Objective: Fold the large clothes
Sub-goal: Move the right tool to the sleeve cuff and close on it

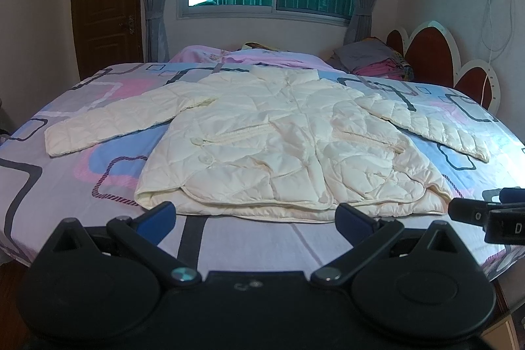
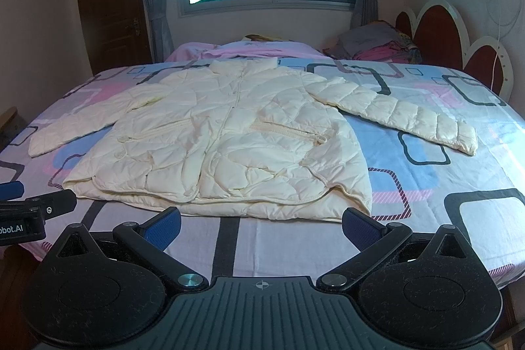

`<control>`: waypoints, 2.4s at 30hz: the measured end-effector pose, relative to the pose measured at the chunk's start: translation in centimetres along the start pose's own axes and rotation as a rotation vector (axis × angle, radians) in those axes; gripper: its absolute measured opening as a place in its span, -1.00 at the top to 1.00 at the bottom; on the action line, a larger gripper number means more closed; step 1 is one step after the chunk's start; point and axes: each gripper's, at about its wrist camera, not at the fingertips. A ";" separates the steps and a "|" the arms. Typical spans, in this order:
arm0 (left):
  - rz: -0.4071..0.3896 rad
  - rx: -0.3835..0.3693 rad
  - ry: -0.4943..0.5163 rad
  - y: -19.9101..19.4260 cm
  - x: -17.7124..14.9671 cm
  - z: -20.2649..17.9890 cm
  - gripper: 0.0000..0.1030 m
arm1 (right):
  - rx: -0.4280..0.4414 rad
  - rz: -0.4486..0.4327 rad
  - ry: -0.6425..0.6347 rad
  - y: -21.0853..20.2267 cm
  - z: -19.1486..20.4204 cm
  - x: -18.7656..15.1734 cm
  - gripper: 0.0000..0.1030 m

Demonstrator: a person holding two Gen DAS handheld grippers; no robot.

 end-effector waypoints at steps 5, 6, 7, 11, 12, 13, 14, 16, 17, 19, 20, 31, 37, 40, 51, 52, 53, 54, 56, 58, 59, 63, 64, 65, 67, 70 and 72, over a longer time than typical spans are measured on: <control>0.016 -0.018 -0.016 0.2 0.1 0.3 -1.00 | -0.003 0.004 0.006 0.5 -0.1 0.0 -1.00; 0.016 -0.018 -0.013 0.3 0.2 0.3 -1.00 | -0.008 0.005 0.009 0.9 -0.2 0.1 -1.00; 0.014 -0.014 -0.010 0.4 0.2 0.4 -1.00 | -0.012 0.005 0.011 1.1 -0.3 0.1 -1.00; 0.003 -0.023 -0.020 1.7 1.3 0.9 -1.00 | -0.043 -0.003 0.032 2.3 -1.2 0.8 -1.00; 0.004 -0.026 -0.019 2.2 1.6 1.0 -1.00 | -0.053 -0.006 0.035 2.6 -1.5 1.1 -1.00; 0.005 -0.033 -0.023 2.8 2.0 1.0 -1.00 | -0.062 -0.009 0.037 3.0 -1.7 1.5 -1.00; 0.005 -0.041 -0.033 3.5 2.5 1.1 -1.00 | -0.070 -0.011 0.040 3.4 -1.9 1.8 -1.00; 0.004 -0.075 -0.053 5.0 3.2 1.4 -1.00 | -0.085 -0.017 0.050 4.6 -2.5 2.7 -1.00; 0.004 -0.089 -0.062 5.7 3.6 1.5 -1.00 | -0.091 -0.018 0.055 5.0 -2.7 3.0 -1.00; -0.001 -0.114 -0.071 7.2 4.2 1.6 -1.00 | -0.107 -0.023 0.066 6.3 -3.3 3.7 -1.00; -0.003 -0.127 -0.069 7.9 4.6 1.7 -1.00 | -0.119 -0.028 0.073 7.0 -3.6 4.1 -1.00; -0.034 -0.096 -0.071 15.7 9.0 2.3 -1.00 | -0.240 -0.037 0.098 13.4 -5.0 8.7 -1.00; -0.034 -0.192 -0.077 19.1 10.7 2.9 -1.00 | -0.311 -0.068 0.108 15.5 -5.8 10.8 -1.00; -0.029 -0.217 -0.020 20.6 10.8 1.5 -1.00 | -0.341 -0.086 0.138 15.8 -7.6 11.3 -1.00; 0.002 -0.229 0.004 25.8 10.8 -5.0 -1.00 | -0.483 -0.107 0.352 16.8 -19.9 11.5 -0.99; 0.007 -0.226 0.000 26.4 10.9 -5.7 -1.00 | -0.489 -0.106 0.368 17.1 -21.1 11.4 -0.99; 0.011 -0.226 0.000 26.9 11.1 -6.4 -1.00 | -0.494 -0.104 0.389 17.5 -22.6 11.3 -0.99; 0.015 -0.228 0.007 27.5 11.2 -7.2 -1.00 | -0.495 -0.099 0.407 18.0 -23.7 11.2 -0.99; 0.026 -0.219 0.039 28.5 11.4 -9.0 -1.00 | -0.492 -0.088 0.447 18.9 -25.9 10.7 -0.98; 0.043 -0.208 0.070 29.7 11.4 -10.7 -1.00 | -0.490 -0.062 0.496 20.0 -28.4 10.0 -0.21; 0.051 -0.205 0.078 30.2 11.3 -11.4 -1.00 | -0.489 -0.053 0.524 20.6 -29.5 9.6 -0.21; 0.090 -0.184 0.112 32.3 11.1 -14.4 -1.00 | -0.479 -0.048 0.612 22.3 -33.8 8.0 -0.21; 0.096 -0.180 0.119 32.7 11.0 -15.0 -1.00 | -0.477 -0.045 0.637 22.7 -34.7 7.6 -0.21; 0.102 -0.176 0.125 33.1 11.0 -15.6 -1.00 | -0.474 -0.040 0.662 23.1 -35.4 7.2 -0.21; 0.119 -0.170 0.142 34.0 11.0 -16.8 -1.00 | -0.468 -0.022 0.706 23.9 -36.9 6.4 -0.21; 0.136 -0.157 0.164 35.0 11.0 -18.1 -1.00 | -0.459 0.002 0.767 24.8 -38.5 5.4 -0.21; 0.140 -0.145 0.170 35.5 11.1 -18.6 -1.00 | -0.448 -0.006 0.805 25.1 -39.4 4.7 -0.21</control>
Point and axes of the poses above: each gripper's, at about its wrist camera, not at the fingertips, and y roughly the way its jaws point, z to its left, x to its top, and after that the axes turned 8 degrees about -z, right-handed
